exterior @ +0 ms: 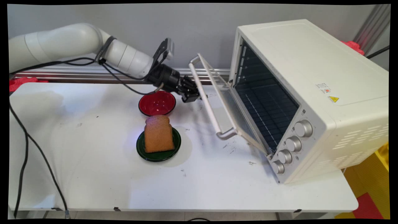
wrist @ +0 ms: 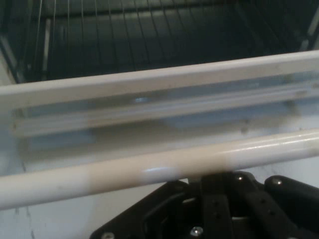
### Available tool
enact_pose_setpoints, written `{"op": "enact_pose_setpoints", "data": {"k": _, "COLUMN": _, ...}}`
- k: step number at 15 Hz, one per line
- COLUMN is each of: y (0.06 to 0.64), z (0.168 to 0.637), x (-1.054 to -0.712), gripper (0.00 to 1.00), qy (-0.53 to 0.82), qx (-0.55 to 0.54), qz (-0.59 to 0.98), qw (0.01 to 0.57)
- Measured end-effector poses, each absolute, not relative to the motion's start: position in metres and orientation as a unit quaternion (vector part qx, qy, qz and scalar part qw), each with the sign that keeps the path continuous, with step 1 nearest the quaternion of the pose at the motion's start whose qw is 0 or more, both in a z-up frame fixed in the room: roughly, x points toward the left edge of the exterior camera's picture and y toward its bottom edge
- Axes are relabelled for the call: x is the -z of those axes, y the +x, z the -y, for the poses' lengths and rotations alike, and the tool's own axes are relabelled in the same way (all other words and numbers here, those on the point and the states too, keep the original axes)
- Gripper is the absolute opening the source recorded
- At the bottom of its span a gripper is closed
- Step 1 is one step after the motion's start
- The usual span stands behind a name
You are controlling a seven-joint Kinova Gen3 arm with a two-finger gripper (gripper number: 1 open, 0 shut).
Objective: Close the oven
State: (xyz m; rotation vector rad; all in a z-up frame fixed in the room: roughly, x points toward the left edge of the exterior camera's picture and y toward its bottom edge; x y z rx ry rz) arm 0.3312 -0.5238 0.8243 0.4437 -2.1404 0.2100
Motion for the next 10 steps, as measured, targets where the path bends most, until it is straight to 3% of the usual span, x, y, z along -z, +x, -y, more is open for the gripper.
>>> {"op": "enact_pose_setpoints", "data": {"k": 10, "y": 0.296, "z": 0.546, "x": -0.868, "gripper": 0.0, "qy": 0.168, "qx": -0.095, "qz": 0.852, "qw": 0.487}}
